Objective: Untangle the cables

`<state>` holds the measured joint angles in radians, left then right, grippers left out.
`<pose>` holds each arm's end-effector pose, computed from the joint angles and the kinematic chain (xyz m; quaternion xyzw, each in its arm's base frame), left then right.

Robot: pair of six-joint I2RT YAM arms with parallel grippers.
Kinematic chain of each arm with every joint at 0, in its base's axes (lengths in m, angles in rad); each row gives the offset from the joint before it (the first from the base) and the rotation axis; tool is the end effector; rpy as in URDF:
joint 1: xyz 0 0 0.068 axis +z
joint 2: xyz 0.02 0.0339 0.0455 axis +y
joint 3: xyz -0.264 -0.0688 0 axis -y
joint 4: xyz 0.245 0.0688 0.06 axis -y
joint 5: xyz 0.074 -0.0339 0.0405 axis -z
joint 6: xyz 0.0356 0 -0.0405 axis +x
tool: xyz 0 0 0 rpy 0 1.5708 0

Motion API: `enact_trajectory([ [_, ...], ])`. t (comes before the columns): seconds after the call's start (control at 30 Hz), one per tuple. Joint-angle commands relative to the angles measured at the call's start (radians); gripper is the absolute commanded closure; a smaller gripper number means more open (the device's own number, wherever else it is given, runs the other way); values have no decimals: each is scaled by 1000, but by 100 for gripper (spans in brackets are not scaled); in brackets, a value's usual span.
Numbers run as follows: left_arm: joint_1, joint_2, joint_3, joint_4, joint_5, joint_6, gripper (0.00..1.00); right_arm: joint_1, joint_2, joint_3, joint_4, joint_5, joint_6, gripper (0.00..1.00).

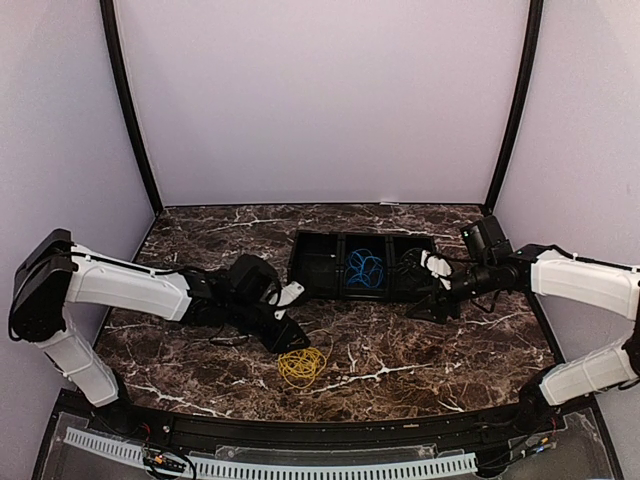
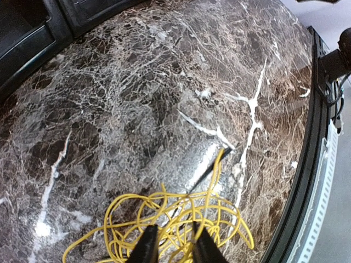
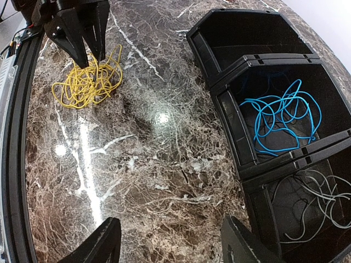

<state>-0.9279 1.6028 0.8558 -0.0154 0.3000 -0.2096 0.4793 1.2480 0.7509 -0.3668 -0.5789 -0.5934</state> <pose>0.1877 -0.2681 0.1803 0.3745 0.8304 -0.3252 0.2536 0.2107 0.1315 0.2208 -0.5444 0.7224 0.2484 0.3465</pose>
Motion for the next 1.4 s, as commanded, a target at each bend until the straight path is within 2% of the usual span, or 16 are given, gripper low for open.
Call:
enact_trajectory([
  [0.0, -11, -1, 10, 39, 33, 0, 85, 6, -15, -5, 26, 3, 3, 36],
  [0.03, -17, -4, 10, 49, 35, -11, 90, 6, -15, -7, 27, 4, 3, 36],
  [0.17, -44, -6, 15, 147, 44, -53, 99, 6, -19, -10, 30, 4, 3, 36],
  [0.3, -60, 37, 37, 247, 71, -129, 100, 6, -9, -10, 28, 6, 3, 36],
  [0.57, -105, 60, 119, 288, 40, -207, 100, 6, 24, 47, -4, -18, 21, 36],
  [0.77, -106, -12, 98, 237, -74, -211, 100, 6, 65, 134, -32, -75, 66, 36],
  [0.97, -105, -95, 88, 143, -273, -276, 100, 38, 91, 168, 91, -99, 211, 30],
  [1.13, -104, -157, 36, 153, -332, -328, 100, 89, 145, 243, 134, -61, 224, 28],
  [1.3, -103, -180, -6, 152, -344, -368, 100, 107, 198, 321, 203, -70, 301, 17],
  [1.37, -103, -188, -26, 153, -357, -387, 100, 132, 212, 332, 238, -73, 323, 3],
])
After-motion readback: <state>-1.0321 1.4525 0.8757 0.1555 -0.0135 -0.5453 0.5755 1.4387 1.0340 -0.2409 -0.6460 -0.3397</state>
